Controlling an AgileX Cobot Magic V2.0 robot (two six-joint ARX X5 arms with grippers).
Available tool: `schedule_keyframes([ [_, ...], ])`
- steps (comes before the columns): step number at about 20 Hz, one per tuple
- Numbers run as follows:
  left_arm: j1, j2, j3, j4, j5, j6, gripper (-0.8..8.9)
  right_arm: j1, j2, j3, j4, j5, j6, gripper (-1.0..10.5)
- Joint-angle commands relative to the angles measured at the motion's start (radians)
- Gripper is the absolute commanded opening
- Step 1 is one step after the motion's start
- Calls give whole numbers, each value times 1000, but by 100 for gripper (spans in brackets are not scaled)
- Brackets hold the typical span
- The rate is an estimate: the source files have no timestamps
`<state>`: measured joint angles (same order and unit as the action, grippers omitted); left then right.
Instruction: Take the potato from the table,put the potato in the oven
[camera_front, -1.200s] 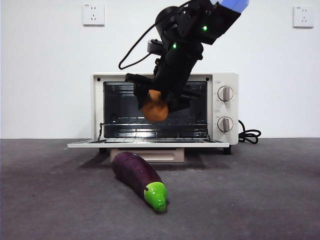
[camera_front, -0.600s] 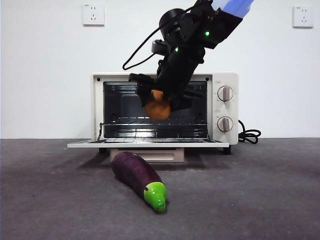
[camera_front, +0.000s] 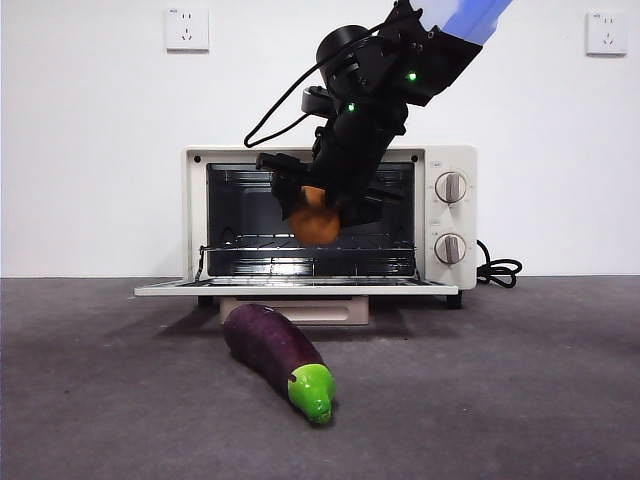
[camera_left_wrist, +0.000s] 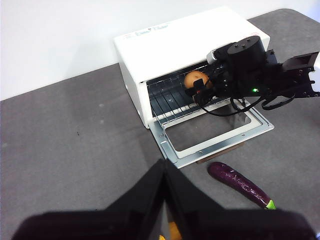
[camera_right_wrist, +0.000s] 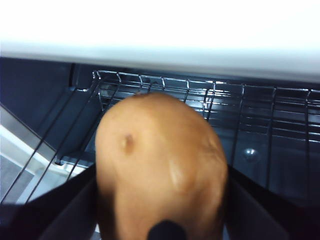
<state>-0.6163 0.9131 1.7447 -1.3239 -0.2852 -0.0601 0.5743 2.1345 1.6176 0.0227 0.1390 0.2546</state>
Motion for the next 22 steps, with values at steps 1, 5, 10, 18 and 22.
schedule_keyframes([
  [1, -2, -3, -5, 4, -3, 12, -6, 0, 19, 2, 7, 2, 36, 437],
  [5, -2, -3, -5, 4, -3, 13, -6, 0, 19, 30, 8, 2, 60, 604],
  [10, -2, -3, -5, 4, -4, 36, -6, 9, 19, 138, -88, -4, 60, 603],
  [18, -2, -3, -5, 4, -4, 55, -6, 39, 19, 296, -426, 7, 68, 594],
  [22, -2, -3, -5, 4, -4, 58, -6, 67, 13, 341, -531, 8, 68, 571],
])
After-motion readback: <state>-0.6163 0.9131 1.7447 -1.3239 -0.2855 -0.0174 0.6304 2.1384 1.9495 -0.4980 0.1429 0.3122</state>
